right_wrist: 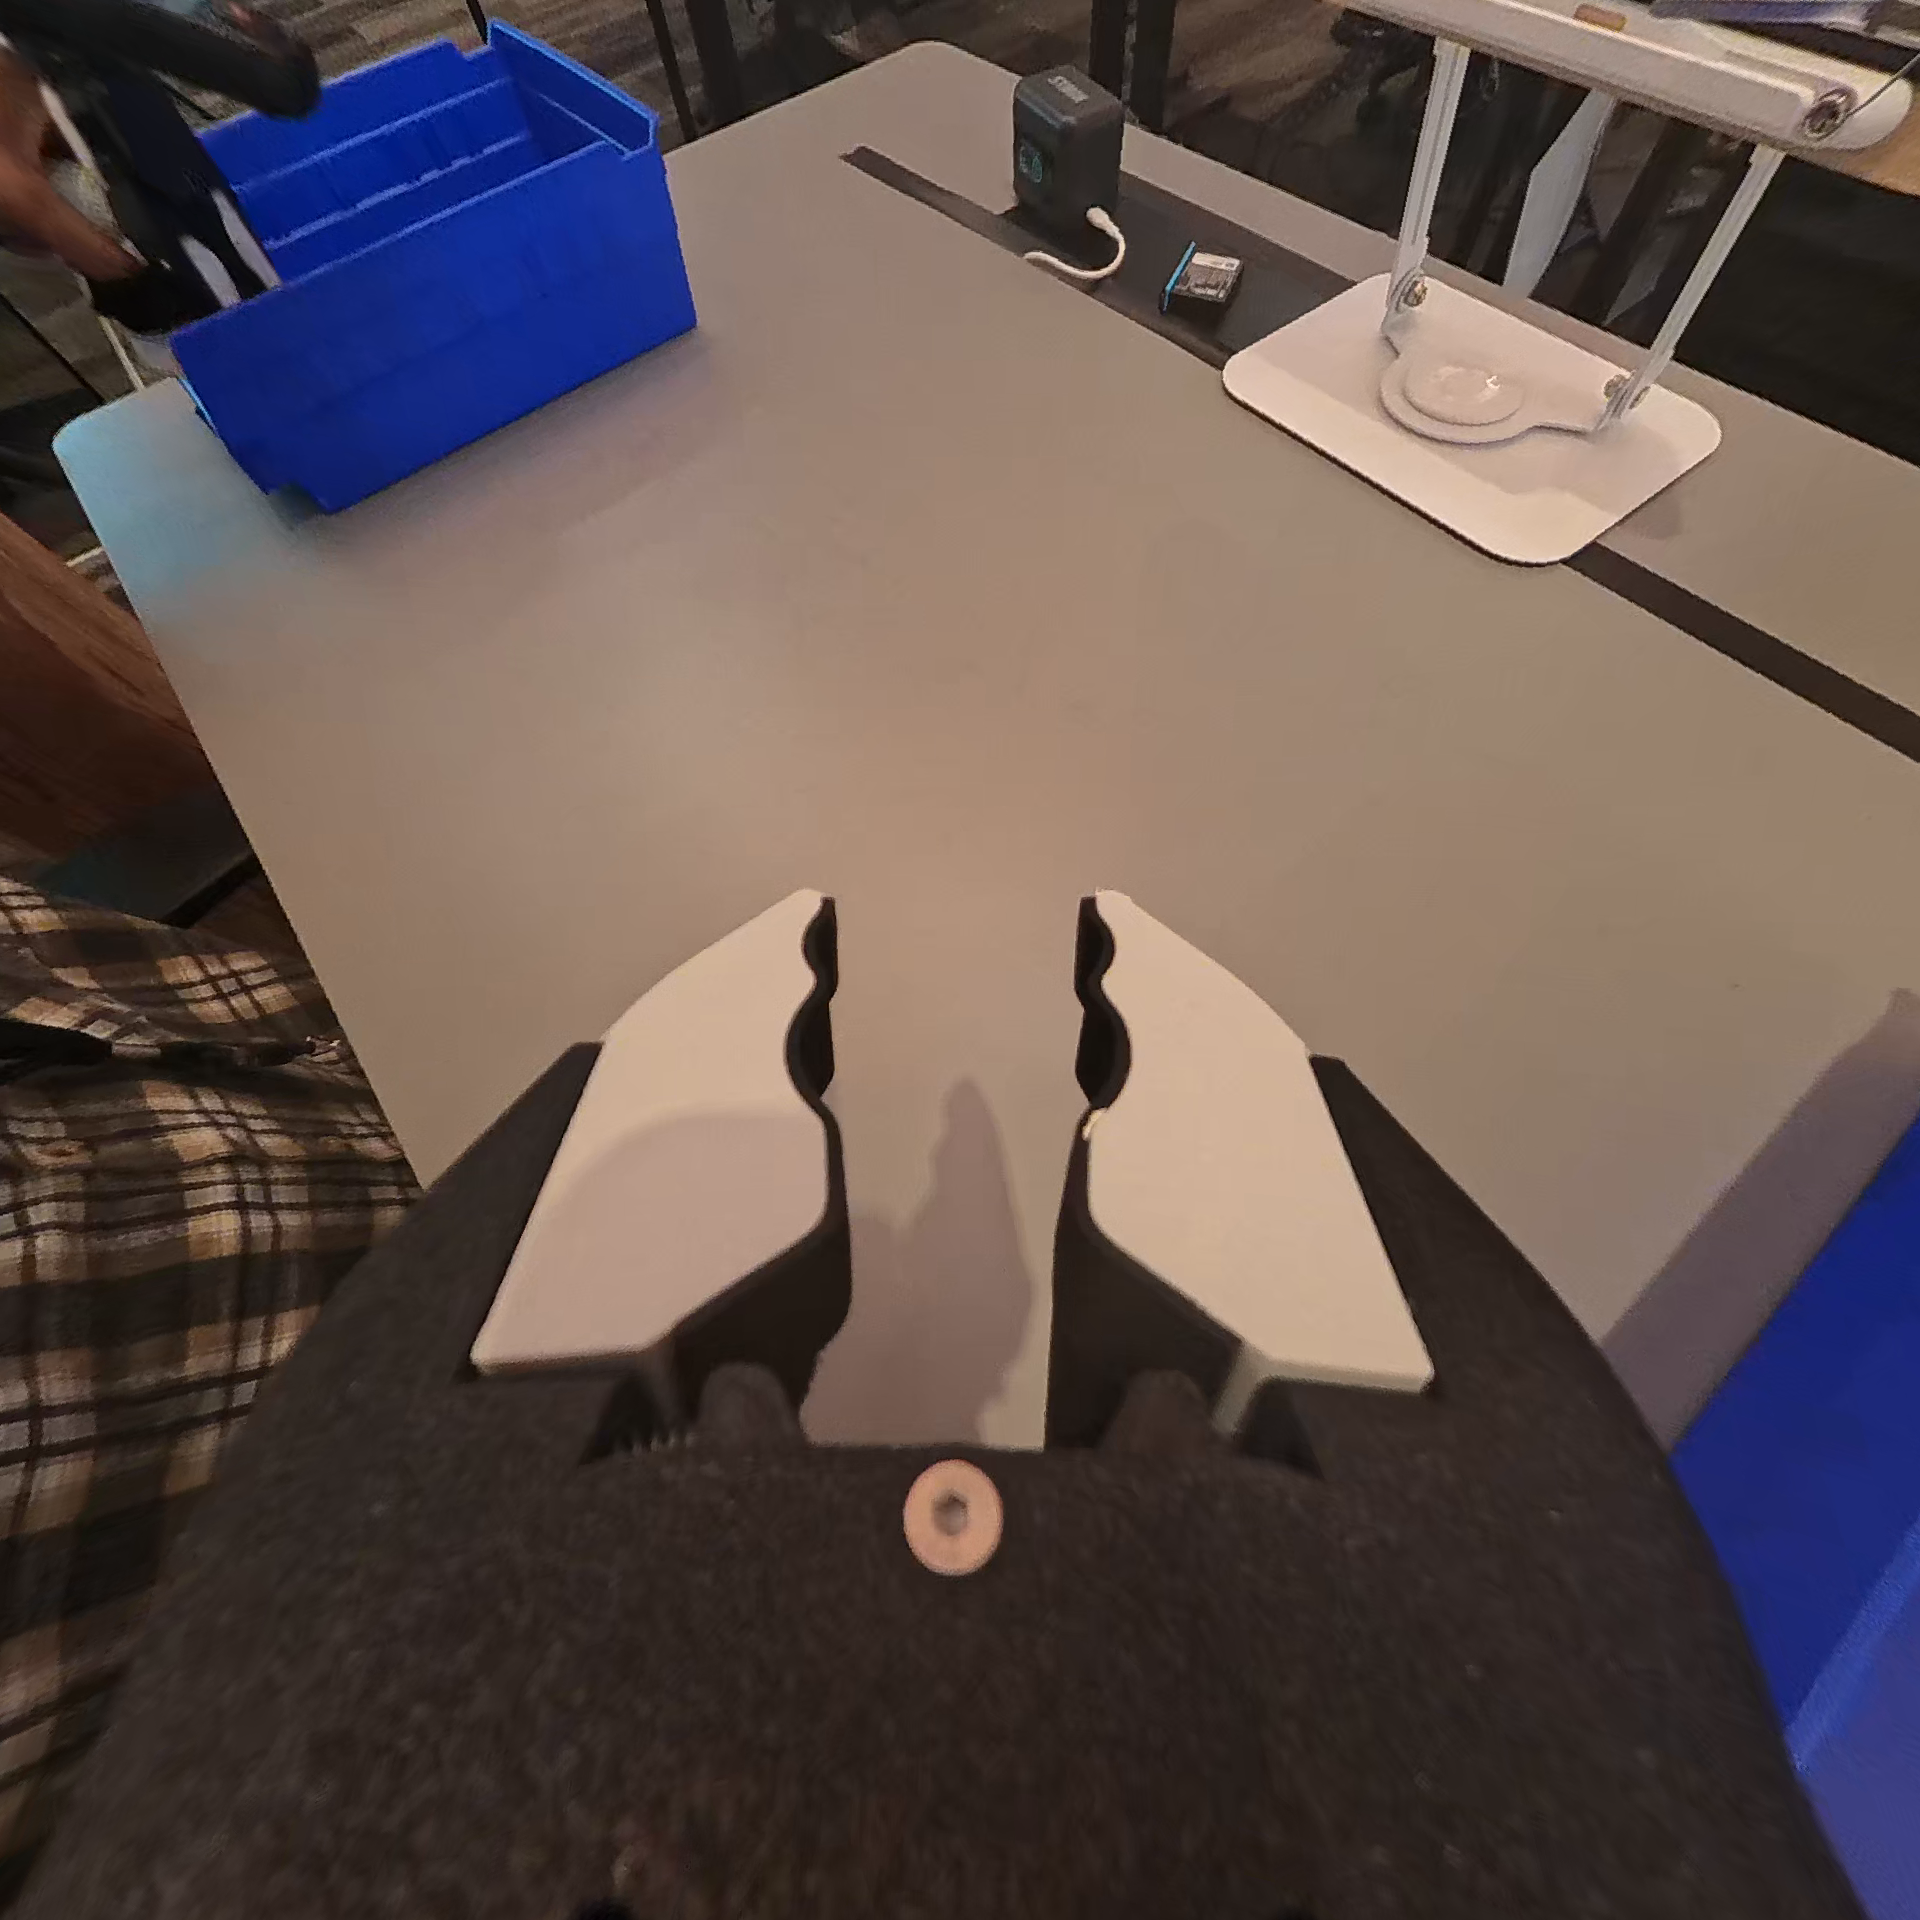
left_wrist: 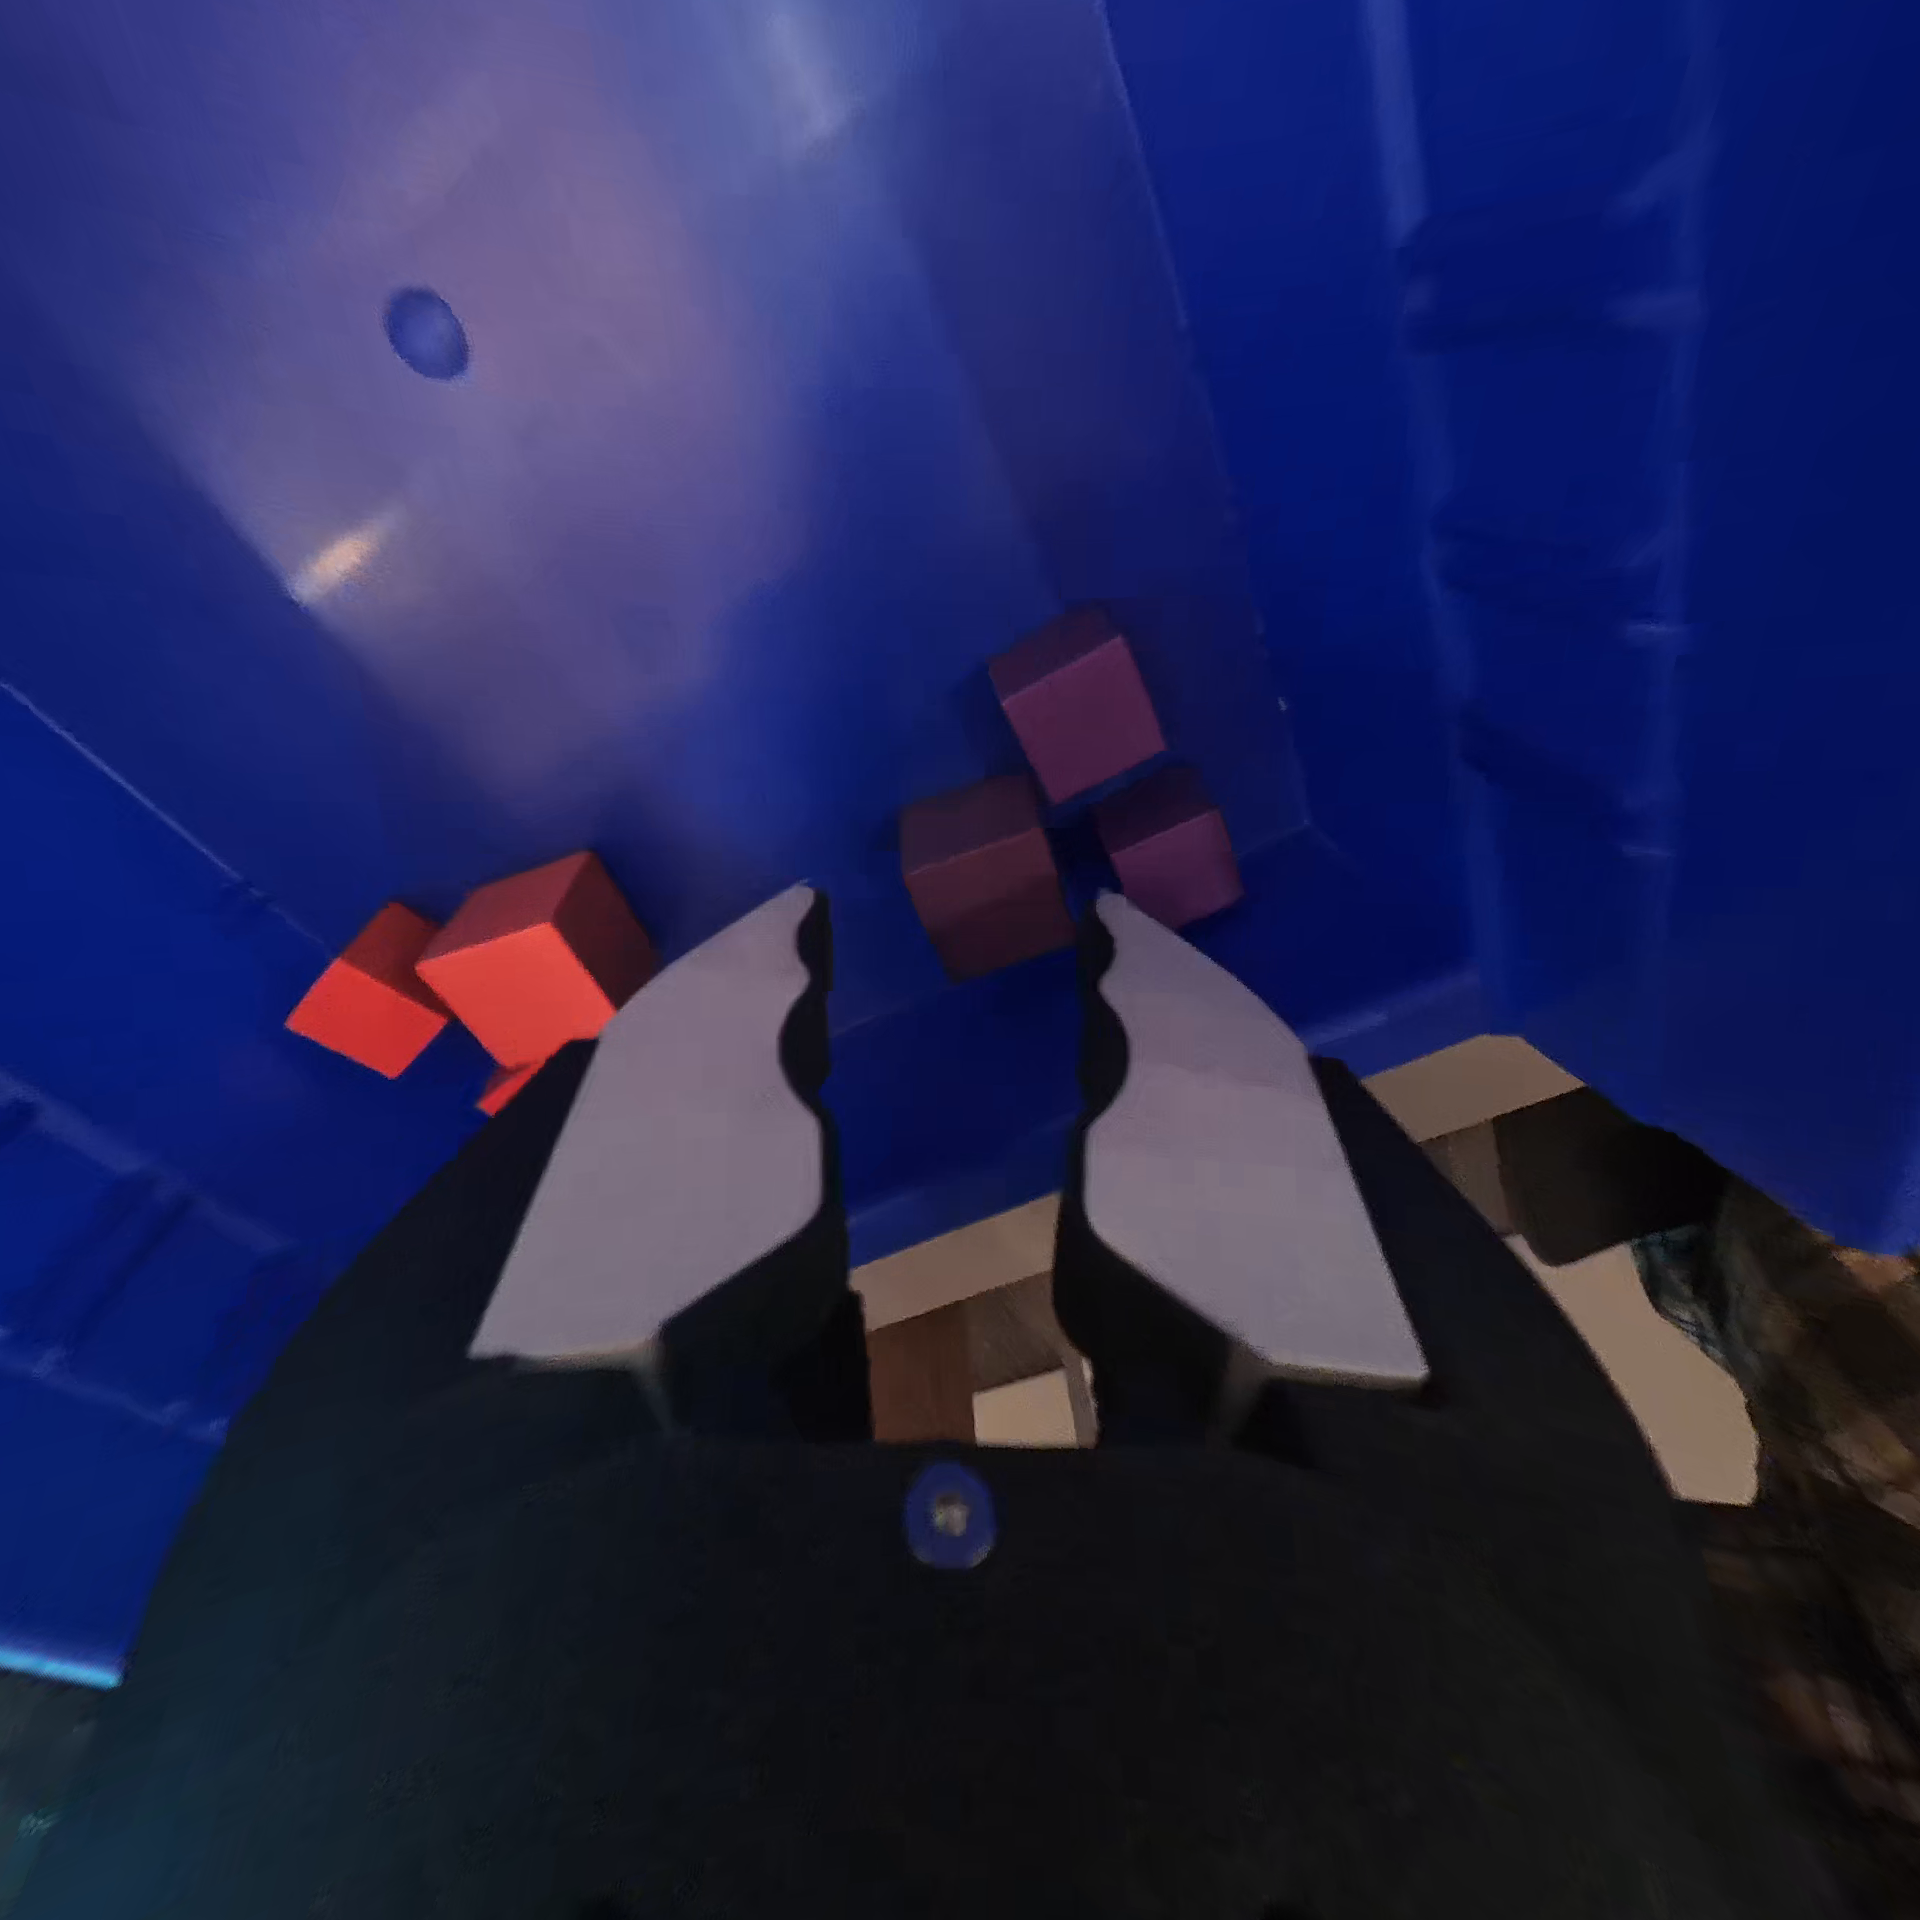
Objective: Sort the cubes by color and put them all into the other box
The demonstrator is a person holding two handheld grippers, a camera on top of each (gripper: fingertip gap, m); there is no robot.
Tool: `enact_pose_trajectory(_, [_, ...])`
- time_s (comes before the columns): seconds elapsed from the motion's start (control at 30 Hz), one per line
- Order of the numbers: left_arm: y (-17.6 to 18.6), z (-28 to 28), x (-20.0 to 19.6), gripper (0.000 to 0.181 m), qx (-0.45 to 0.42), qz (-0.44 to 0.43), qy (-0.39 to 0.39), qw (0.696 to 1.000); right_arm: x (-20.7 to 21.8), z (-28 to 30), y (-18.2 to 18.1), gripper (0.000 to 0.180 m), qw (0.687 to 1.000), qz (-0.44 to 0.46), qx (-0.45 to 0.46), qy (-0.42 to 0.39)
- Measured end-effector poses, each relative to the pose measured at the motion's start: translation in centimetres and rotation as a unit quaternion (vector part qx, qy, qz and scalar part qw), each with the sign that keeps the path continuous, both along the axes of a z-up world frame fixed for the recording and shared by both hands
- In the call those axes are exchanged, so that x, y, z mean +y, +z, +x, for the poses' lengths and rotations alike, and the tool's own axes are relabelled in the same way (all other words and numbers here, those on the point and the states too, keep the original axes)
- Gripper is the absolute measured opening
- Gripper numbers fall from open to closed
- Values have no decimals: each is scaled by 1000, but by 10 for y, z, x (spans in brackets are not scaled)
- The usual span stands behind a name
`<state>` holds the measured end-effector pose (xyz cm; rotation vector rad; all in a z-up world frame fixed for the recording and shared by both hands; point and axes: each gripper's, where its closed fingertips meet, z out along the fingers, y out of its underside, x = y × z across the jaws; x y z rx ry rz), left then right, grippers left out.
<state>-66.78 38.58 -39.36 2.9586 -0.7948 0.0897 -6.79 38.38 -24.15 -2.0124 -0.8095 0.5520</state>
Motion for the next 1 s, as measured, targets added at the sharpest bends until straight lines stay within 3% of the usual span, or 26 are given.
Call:
enact_pose_trajectory(0.07, [-5, 2, -4, 28, -12, -23, 17, 1000, -2, -1, 1, 43, 1000, -2, 12, 5])
enact_pose_trajectory(0.13, [-1, -2, 4, 28, -12, -7, 26, 1000, -4, -3, 0, 43, 1000, -6, 22, 8])
enact_pose_trajectory(0.27, [59, 16, 48, 28, -74, 159, 15, 984, -6, -16, 0, 44, 998, -2, 63, 23])
enact_pose_trajectory(0.33, [113, 54, 70, 27, -139, 278, -21, 950, -4, -32, 2, 50, 993, -8, 109, 44])
enact_pose_trajectory(0.47, [194, 188, 70, 27, -258, 443, -183, 839, 8, -77, 16, 60, 963, -65, 243, 94])
enact_pose_trajectory(0.63, [203, 358, 31, 27, -333, 517, -359, 702, 18, -127, 41, 64, 870, -216, 409, 172])
enact_pose_trajectory(0.73, [198, 427, 6, 26, -391, 530, -409, 631, 11, -142, 36, 63, 824, -309, 429, 204])
enact_pose_trajectory(0.83, [195, 466, -4, 26, -431, 534, -421, 594, 2, -140, 36, 63, 798, -346, 444, 216])
enact_pose_trajectory(0.87, [195, 474, -4, 26, -441, 533, -418, 588, -2, -134, 41, 55, 781, -355, 462, 224])
enact_pose_trajectory(0.93, [191, 487, -3, 26, -465, 516, -414, 588, -5, -120, 48, 36, 764, -353, 488, 229])
enact_pose_trajectory(1.0, [185, 499, 0, 26, -463, 514, -415, 591, -5, -109, 47, 35, 767, -354, 489, 217])
